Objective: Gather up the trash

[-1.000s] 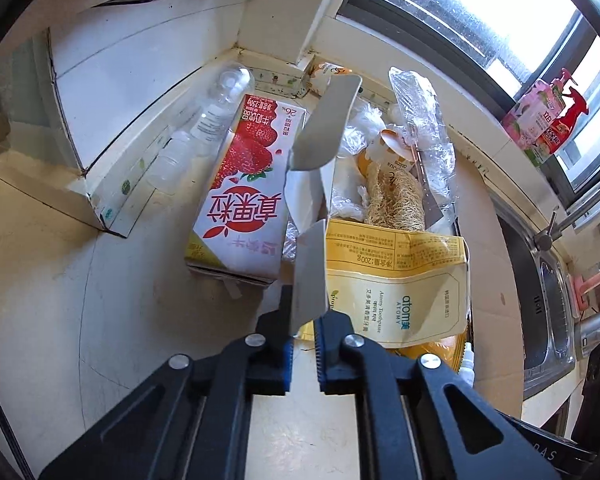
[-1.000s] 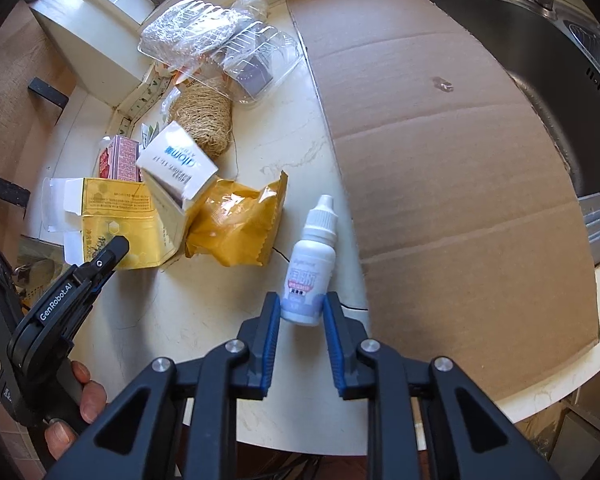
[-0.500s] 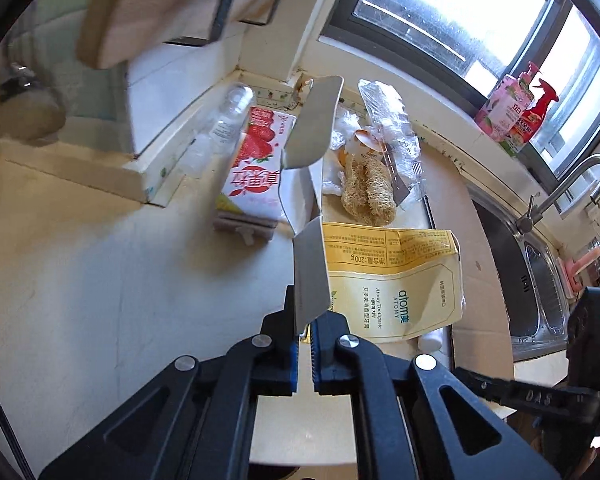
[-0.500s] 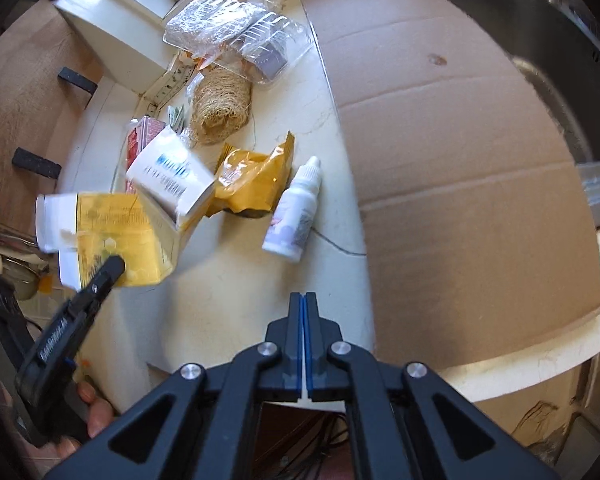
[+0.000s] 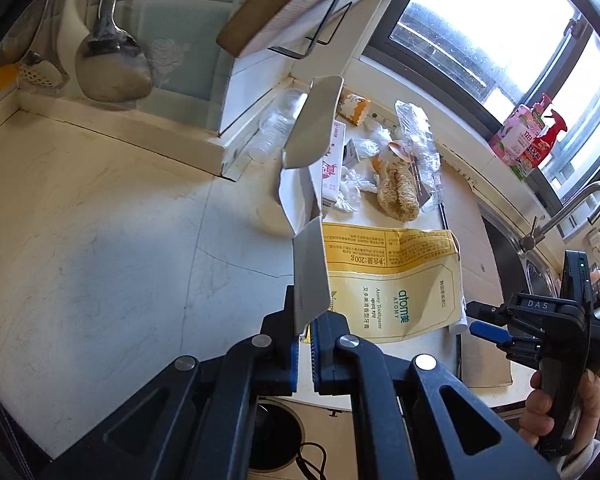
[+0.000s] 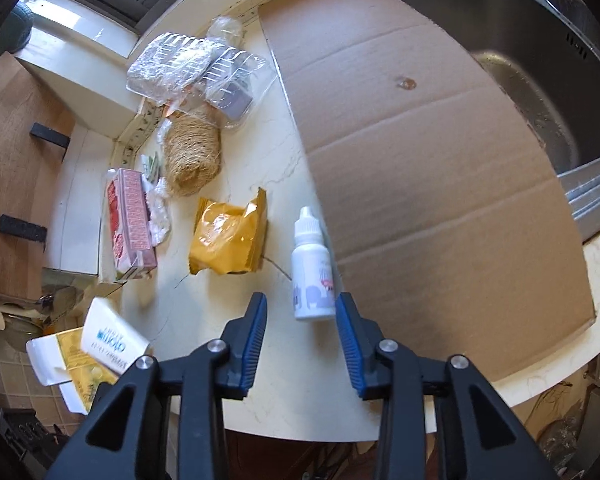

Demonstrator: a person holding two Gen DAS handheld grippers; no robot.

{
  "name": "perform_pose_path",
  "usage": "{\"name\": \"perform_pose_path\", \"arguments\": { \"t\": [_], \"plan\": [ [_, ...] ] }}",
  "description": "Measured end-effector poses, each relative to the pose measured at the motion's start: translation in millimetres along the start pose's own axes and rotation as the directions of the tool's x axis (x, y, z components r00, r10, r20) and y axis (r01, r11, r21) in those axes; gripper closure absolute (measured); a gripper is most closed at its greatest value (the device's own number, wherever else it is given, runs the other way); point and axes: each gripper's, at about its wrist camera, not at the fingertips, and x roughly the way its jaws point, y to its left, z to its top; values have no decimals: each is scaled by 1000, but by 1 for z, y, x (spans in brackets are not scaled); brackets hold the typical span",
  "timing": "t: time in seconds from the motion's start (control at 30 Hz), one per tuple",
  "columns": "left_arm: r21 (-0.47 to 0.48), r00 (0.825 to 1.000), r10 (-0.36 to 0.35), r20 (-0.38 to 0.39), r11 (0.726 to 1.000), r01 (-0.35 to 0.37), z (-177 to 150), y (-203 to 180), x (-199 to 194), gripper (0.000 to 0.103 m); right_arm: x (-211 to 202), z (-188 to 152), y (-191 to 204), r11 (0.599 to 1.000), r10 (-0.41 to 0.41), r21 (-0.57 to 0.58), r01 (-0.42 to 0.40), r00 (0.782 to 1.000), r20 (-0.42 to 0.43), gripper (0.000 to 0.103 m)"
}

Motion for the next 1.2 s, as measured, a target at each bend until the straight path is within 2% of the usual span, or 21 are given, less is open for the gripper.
{"name": "perform_pose_path", "arguments": {
  "t": [0.2,0.4,0.57,0.63,0.87,0.97,1.2],
  "plan": [
    [16,1000,6,18,1000,-6,0,4,-6,100,12,9,6,995,-83,-50,83,997,-2,67],
    [50,999,17,28,999,-18,1,-3,-8,100,21,6,28,977,-160,-139,163,987,36,67],
    [65,999,21,33,998,-23,-1,-7,-11,100,34,-2,38,970,-166,-183,162,986,-4,67],
    [66,999,28,36,997,-30,-2,-8,-13,100,35,-6,40,967,-164,-196,162,986,11,75],
    [63,998,43,51,997,-46,-12,-12,-27,100,23,-23,32,976,-88,-200,82,996,-22,79],
    [60,997,49,55,997,-52,-20,-14,-37,100,7,-34,25,980,-27,-197,19,999,-37,79],
    [61,997,65,45,996,-68,-59,-22,-62,100,-38,-74,5,967,73,-238,-89,994,-76,79]
  ]
}}
